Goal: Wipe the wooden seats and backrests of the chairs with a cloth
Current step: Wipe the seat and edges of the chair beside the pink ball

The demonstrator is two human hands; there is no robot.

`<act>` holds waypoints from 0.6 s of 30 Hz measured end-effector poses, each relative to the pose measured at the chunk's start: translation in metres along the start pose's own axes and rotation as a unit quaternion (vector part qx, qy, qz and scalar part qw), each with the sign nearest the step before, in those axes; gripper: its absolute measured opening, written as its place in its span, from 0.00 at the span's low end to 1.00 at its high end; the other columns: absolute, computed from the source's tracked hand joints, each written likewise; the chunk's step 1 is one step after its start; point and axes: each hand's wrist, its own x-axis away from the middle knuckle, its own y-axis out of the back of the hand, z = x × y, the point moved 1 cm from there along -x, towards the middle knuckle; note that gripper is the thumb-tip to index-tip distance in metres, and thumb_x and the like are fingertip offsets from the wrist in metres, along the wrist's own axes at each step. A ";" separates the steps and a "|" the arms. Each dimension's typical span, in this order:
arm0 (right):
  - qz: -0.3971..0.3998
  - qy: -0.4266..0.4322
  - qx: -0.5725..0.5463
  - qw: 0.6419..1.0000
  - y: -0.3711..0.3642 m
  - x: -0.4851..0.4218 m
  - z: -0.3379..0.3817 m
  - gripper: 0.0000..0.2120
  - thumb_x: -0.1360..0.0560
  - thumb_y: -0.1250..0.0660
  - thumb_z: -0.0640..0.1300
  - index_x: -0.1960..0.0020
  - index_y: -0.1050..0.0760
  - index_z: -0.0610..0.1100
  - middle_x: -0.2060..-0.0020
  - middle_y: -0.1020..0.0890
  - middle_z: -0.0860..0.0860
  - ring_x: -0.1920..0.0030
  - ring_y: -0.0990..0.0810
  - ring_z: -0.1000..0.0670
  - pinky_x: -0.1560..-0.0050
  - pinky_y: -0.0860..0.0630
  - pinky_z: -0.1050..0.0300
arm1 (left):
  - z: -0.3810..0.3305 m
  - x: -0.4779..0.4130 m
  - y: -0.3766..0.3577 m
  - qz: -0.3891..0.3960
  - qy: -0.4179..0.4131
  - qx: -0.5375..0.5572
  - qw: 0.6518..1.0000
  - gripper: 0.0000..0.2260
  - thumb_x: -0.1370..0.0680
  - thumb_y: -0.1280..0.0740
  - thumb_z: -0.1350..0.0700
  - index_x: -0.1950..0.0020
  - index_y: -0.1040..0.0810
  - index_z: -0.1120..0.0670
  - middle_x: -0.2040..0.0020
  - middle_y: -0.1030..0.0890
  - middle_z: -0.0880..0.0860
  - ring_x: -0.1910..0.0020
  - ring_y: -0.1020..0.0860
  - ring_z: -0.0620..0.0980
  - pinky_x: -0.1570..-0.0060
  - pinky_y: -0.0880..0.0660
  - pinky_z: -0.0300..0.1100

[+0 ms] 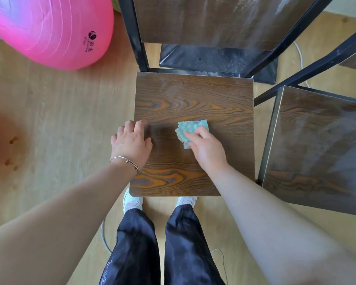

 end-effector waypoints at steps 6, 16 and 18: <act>-0.215 -0.190 -0.133 0.949 0.041 -0.029 -0.043 0.12 0.21 0.35 0.41 0.39 0.21 0.44 0.43 0.23 0.46 0.45 0.22 0.47 0.41 0.29 0.61 | -0.001 -0.007 0.002 -0.010 -0.023 -0.018 1.000 0.20 0.22 0.38 0.49 0.31 0.34 0.48 0.38 0.29 0.55 0.40 0.31 0.59 0.40 0.34 0.54; -0.261 -0.321 -0.078 0.907 0.100 -0.101 -0.127 0.14 0.19 0.38 0.46 0.37 0.22 0.44 0.42 0.24 0.46 0.44 0.21 0.48 0.44 0.23 0.58 | -0.054 -0.083 0.021 -0.028 -0.055 -0.029 0.998 0.23 0.21 0.41 0.48 0.27 0.40 0.49 0.35 0.33 0.56 0.36 0.35 0.60 0.39 0.35 0.54; -0.231 -0.328 -0.059 0.914 0.092 -0.111 -0.122 0.14 0.19 0.39 0.48 0.37 0.23 0.45 0.41 0.25 0.47 0.44 0.22 0.48 0.45 0.24 0.56 | -0.066 -0.094 0.023 -0.034 -0.068 -0.028 0.997 0.23 0.21 0.41 0.48 0.27 0.40 0.49 0.34 0.33 0.56 0.36 0.35 0.59 0.38 0.35 0.54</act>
